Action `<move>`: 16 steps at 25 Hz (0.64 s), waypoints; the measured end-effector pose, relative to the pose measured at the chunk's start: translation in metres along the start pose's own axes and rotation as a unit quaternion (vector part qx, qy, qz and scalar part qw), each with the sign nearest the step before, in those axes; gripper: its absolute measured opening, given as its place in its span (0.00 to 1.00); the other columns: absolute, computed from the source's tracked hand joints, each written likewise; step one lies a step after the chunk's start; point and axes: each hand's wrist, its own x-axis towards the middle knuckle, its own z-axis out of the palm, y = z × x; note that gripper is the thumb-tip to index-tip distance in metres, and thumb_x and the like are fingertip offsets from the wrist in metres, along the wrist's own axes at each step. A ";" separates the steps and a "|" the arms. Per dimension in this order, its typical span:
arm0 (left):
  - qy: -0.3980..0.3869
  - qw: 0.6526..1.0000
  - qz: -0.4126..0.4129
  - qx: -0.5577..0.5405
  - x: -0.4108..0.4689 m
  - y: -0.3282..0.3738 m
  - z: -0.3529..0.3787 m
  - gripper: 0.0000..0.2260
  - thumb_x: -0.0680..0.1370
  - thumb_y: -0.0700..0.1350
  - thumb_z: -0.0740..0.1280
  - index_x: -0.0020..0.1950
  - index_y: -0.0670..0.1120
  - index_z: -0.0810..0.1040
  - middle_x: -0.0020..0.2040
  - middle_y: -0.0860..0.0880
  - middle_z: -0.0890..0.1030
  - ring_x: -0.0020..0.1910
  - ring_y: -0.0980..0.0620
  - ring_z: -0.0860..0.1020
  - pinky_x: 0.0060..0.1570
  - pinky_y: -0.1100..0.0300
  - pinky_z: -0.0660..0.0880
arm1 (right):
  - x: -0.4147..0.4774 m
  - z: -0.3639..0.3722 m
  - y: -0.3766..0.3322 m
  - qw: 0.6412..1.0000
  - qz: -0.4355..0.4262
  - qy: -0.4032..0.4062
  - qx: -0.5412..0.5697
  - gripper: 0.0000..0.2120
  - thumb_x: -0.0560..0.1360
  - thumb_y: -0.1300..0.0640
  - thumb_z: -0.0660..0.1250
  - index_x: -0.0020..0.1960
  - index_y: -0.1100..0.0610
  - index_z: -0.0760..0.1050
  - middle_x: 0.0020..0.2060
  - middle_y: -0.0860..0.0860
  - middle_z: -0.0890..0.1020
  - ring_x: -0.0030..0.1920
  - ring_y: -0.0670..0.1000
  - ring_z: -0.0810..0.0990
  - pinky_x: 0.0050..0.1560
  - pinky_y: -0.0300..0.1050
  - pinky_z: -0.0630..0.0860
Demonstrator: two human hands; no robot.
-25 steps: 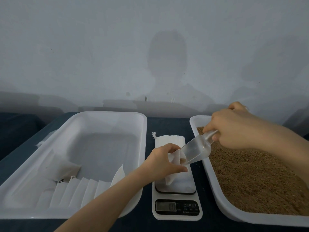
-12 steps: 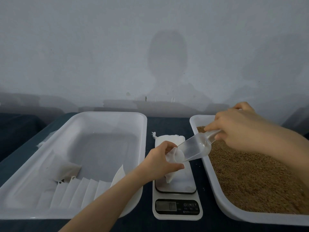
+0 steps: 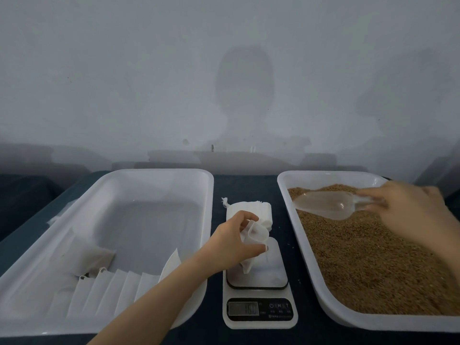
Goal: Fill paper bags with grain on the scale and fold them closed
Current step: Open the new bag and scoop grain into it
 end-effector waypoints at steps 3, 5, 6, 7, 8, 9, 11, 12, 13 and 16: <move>-0.005 1.000 -0.001 0.004 0.000 0.000 0.000 0.25 0.69 0.55 0.74 0.61 0.62 0.66 0.54 0.61 0.73 0.52 0.59 0.75 0.43 0.74 0.70 | -0.006 0.030 0.007 0.995 0.048 -0.021 -0.090 0.15 0.76 0.55 0.62 0.52 0.34 0.75 0.38 0.40 0.73 0.40 0.43 0.72 0.55 0.50 0.69; -0.006 1.000 -0.003 0.010 0.000 0.000 0.000 0.25 0.70 0.55 0.74 0.61 0.61 0.66 0.54 0.61 0.73 0.53 0.58 0.75 0.44 0.73 0.70 | -0.003 0.044 0.004 0.990 0.070 -0.042 -0.113 0.16 0.75 0.57 0.61 0.49 0.34 0.75 0.40 0.42 0.72 0.43 0.45 0.71 0.51 0.47 0.68; -0.007 1.000 -0.004 0.012 0.000 0.001 0.000 0.25 0.70 0.55 0.74 0.61 0.61 0.66 0.55 0.61 0.73 0.53 0.57 0.75 0.45 0.72 0.71 | -0.001 0.049 0.000 0.989 0.074 -0.053 -0.117 0.16 0.75 0.57 0.61 0.49 0.34 0.75 0.42 0.42 0.73 0.46 0.46 0.72 0.51 0.47 0.67; -0.007 1.000 -0.005 0.013 0.000 0.002 0.000 0.25 0.70 0.55 0.74 0.61 0.61 0.66 0.55 0.61 0.73 0.53 0.57 0.75 0.47 0.71 0.71 | 0.001 0.053 -0.004 0.988 0.077 -0.064 -0.118 0.16 0.75 0.57 0.61 0.49 0.35 0.75 0.45 0.43 0.74 0.49 0.47 0.73 0.52 0.47 0.67; -0.007 1.000 -0.005 0.013 0.000 0.002 0.000 0.25 0.70 0.55 0.74 0.61 0.61 0.66 0.55 0.61 0.73 0.54 0.56 0.75 0.49 0.69 0.71 | 0.004 0.057 -0.009 0.987 0.078 -0.073 -0.119 0.16 0.76 0.57 0.61 0.50 0.35 0.75 0.47 0.44 0.74 0.52 0.48 0.73 0.54 0.47 0.67; -0.007 1.000 -0.006 0.013 0.000 0.002 0.001 0.25 0.70 0.55 0.74 0.61 0.61 0.66 0.55 0.61 0.73 0.54 0.56 0.75 0.50 0.68 0.72 | 0.007 0.061 -0.013 0.986 0.078 -0.080 -0.121 0.16 0.75 0.58 0.61 0.51 0.36 0.75 0.49 0.46 0.75 0.55 0.49 0.73 0.55 0.48 0.67; -0.011 1.000 -0.008 0.011 0.000 0.002 0.001 0.25 0.70 0.54 0.74 0.61 0.61 0.66 0.56 0.60 0.73 0.54 0.56 0.75 0.52 0.67 0.72 | 0.014 0.068 -0.021 0.985 0.073 -0.085 -0.130 0.16 0.75 0.58 0.61 0.54 0.38 0.75 0.51 0.47 0.74 0.57 0.50 0.72 0.56 0.48 0.67; -0.012 1.000 -0.008 0.011 0.000 0.002 0.001 0.25 0.70 0.54 0.74 0.61 0.61 0.66 0.57 0.59 0.73 0.54 0.55 0.75 0.52 0.67 0.72 | 0.018 0.071 -0.025 0.985 0.070 -0.089 -0.130 0.16 0.75 0.58 0.60 0.56 0.39 0.75 0.52 0.48 0.74 0.58 0.51 0.71 0.56 0.49 0.67; -0.012 1.000 -0.009 0.011 0.000 0.002 0.000 0.25 0.70 0.54 0.74 0.61 0.61 0.66 0.57 0.59 0.73 0.55 0.55 0.75 0.52 0.66 0.72 | 0.021 0.074 -0.028 0.986 0.073 -0.094 -0.118 0.17 0.76 0.58 0.60 0.58 0.40 0.74 0.54 0.48 0.74 0.59 0.52 0.71 0.57 0.49 0.68; -0.012 1.000 -0.010 0.009 0.000 0.003 0.000 0.25 0.70 0.54 0.74 0.61 0.61 0.66 0.57 0.59 0.73 0.55 0.55 0.75 0.53 0.65 0.73 | 0.025 0.081 -0.030 0.989 0.084 -0.105 -0.053 0.14 0.77 0.56 0.61 0.59 0.41 0.74 0.52 0.49 0.74 0.58 0.53 0.72 0.57 0.52 0.71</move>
